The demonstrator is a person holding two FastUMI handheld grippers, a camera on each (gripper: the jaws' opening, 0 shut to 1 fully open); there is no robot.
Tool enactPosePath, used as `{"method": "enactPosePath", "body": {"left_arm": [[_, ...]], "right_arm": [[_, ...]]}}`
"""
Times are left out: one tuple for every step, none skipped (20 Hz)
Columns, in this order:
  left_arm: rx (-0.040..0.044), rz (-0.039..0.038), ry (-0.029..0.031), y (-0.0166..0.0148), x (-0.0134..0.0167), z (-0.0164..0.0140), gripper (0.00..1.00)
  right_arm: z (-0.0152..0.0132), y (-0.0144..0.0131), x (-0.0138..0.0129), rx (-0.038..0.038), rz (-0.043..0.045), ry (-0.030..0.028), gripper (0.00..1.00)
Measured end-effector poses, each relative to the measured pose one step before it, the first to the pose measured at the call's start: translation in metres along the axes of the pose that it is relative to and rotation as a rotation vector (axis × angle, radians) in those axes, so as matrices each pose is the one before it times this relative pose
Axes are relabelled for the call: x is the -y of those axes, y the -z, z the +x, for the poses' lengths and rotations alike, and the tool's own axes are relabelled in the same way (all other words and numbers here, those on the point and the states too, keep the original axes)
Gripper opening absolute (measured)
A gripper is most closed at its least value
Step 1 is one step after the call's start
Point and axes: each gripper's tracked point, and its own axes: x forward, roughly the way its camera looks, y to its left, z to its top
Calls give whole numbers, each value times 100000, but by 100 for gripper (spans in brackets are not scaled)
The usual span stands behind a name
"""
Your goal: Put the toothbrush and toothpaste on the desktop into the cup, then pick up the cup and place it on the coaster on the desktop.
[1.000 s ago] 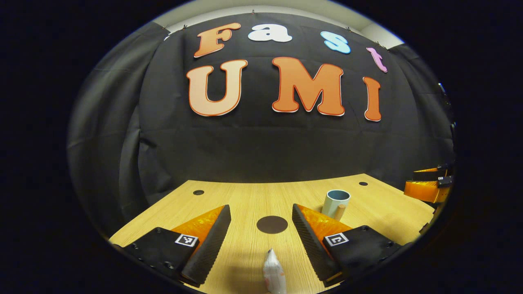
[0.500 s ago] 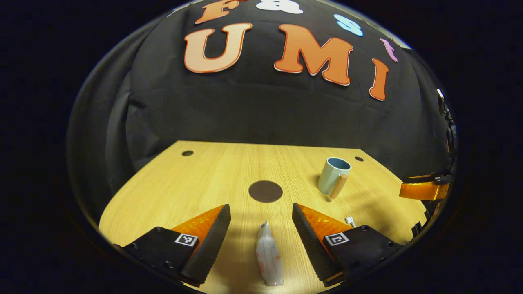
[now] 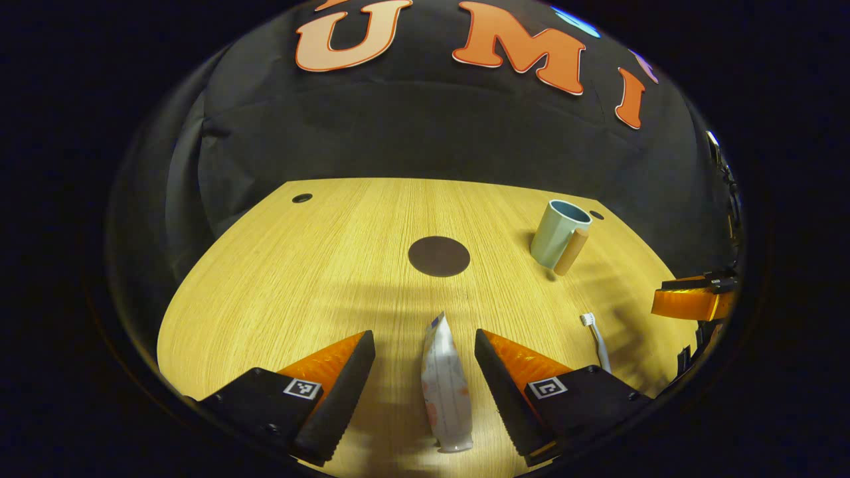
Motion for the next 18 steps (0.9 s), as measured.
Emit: {"method": "enactPosePath", "body": {"left_arm": [[-1482, -372, 626, 500, 165, 174, 97], [-1320, -590, 842, 365, 222, 221, 97], [-1266, -491, 250, 512, 4, 282, 98], [-1080, -213, -288, 307, -4, 337, 98], [-867, 47, -446, 350, -63, 188, 97], [-1065, 90, -426, 202, -61, 157, 97], [-1092, -52, -235, 425, -71, 88, 97], [-1166, -222, -111, 329, -1, 172, 97], [-1504, -481, 195, 491, 115, 166, 97], [-1620, -413, 517, 502, 196, 118, 98], [-1045, -615, 642, 454, 174, 166, 95], [-1391, -689, 836, 304, 272, -4, 93], [-1034, -683, 898, 311, 313, 131, 83], [-1070, -501, 441, 312, 329, 129, 77], [126, 124, -860, 128, 285, 142, 65], [-568, 220, -815, 94, -15, 188, 60], [-299, -393, -218, -59, -120, -164, 58], [-292, -16, -117, -9, -138, -102, 55]], "right_arm": [[735, 786, -256, -2122, -334, -601, 86], [562, 655, -87, -2295, 80, -263, 86], [456, 706, -24, -2109, -83, -101, 86], [673, 714, -103, -2140, -264, 157, 86], [502, 822, -250, -2855, 379, -570, 85], [567, 730, -442, -2300, 646, -815, 76], [435, 520, -307, -1817, 257, -511, 80], [190, 369, -101, -1243, -334, -438, 79], [73, 215, -22, -1014, -1138, 169, 78], [90, 284, 34, -610, -1499, 660, 71], [190, 314, 118, -1136, -1519, 804, 76], [371, 398, -106, -1519, -1159, 571, 75], [290, 355, -91, -1799, -1136, 40, 74], [211, 93, -183, -1351, -349, -344, 73], [63, -594, 67, 639, -794, 821, 72], [211, 71, -110, -909, -99, -135, 70], [-2, 229, -213, 150, -513, 573, 64], [178, -52, 142, -684, -443, 1052, 65]]}}
